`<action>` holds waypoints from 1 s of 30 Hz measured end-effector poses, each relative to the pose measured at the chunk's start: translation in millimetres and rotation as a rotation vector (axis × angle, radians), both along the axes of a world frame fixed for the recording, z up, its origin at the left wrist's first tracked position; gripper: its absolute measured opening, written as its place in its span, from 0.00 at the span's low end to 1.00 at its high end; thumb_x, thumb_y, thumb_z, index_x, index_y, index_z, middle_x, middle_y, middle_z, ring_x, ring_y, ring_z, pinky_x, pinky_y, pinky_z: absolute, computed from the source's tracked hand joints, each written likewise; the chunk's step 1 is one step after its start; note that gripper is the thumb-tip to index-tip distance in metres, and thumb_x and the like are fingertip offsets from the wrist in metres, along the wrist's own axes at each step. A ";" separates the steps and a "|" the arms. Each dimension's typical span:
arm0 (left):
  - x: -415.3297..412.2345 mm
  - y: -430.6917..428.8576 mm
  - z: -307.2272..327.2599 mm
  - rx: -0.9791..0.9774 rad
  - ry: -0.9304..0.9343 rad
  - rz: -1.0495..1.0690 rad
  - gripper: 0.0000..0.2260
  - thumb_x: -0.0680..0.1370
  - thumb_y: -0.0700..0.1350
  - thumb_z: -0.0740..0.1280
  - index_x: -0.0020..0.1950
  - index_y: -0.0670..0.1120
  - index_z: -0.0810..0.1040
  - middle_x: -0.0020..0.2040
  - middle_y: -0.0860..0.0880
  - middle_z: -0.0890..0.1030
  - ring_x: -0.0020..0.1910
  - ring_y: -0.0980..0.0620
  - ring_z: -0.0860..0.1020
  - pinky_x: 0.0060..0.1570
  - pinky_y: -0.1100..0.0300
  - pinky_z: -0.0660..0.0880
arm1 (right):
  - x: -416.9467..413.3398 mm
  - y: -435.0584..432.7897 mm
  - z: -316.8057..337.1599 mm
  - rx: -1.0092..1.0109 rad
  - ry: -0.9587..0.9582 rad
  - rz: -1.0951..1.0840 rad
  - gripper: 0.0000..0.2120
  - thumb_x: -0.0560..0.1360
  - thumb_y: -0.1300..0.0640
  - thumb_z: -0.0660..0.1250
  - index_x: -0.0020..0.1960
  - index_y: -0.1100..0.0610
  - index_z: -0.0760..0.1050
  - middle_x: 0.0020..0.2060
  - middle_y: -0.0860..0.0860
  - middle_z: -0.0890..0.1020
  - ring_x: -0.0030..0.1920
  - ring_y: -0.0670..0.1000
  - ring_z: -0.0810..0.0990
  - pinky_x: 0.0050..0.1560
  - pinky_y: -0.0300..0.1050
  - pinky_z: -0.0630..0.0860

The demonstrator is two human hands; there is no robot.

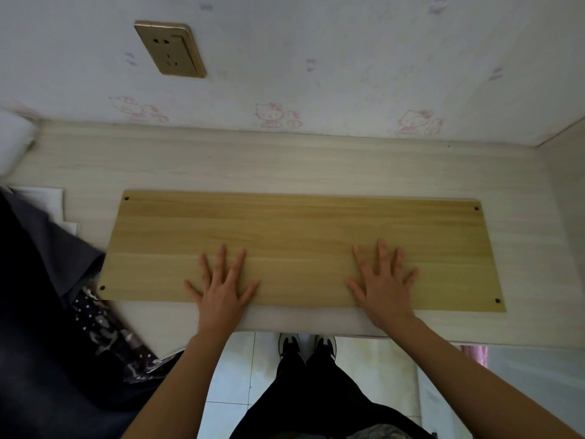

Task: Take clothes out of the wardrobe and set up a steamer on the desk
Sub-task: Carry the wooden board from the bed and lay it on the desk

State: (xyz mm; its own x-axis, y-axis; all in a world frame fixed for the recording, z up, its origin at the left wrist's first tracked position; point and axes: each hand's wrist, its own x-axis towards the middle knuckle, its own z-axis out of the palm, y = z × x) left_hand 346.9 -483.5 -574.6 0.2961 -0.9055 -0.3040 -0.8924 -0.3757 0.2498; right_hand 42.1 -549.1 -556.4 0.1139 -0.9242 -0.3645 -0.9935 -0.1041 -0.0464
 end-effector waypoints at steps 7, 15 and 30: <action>20.3 -20.3 2.6 0.005 0.013 -0.003 0.32 0.73 0.69 0.55 0.75 0.67 0.49 0.79 0.57 0.44 0.77 0.45 0.37 0.66 0.27 0.43 | 19.6 -11.5 -1.0 -0.022 0.001 -0.021 0.34 0.73 0.30 0.45 0.76 0.39 0.43 0.77 0.57 0.45 0.74 0.69 0.43 0.64 0.78 0.50; 22.3 -27.5 6.0 -0.006 0.001 0.017 0.31 0.75 0.66 0.59 0.75 0.66 0.51 0.79 0.56 0.46 0.77 0.45 0.39 0.67 0.28 0.43 | 24.5 -16.9 -0.8 -0.015 -0.015 -0.017 0.34 0.73 0.30 0.44 0.76 0.39 0.40 0.77 0.56 0.41 0.74 0.69 0.39 0.65 0.78 0.47; -31.4 -16.6 20.2 0.028 -0.004 0.171 0.28 0.80 0.59 0.56 0.78 0.52 0.55 0.79 0.49 0.49 0.77 0.43 0.45 0.71 0.40 0.50 | -1.3 -11.3 17.3 0.010 -0.092 0.046 0.34 0.79 0.40 0.55 0.77 0.54 0.47 0.77 0.57 0.49 0.75 0.64 0.46 0.71 0.67 0.53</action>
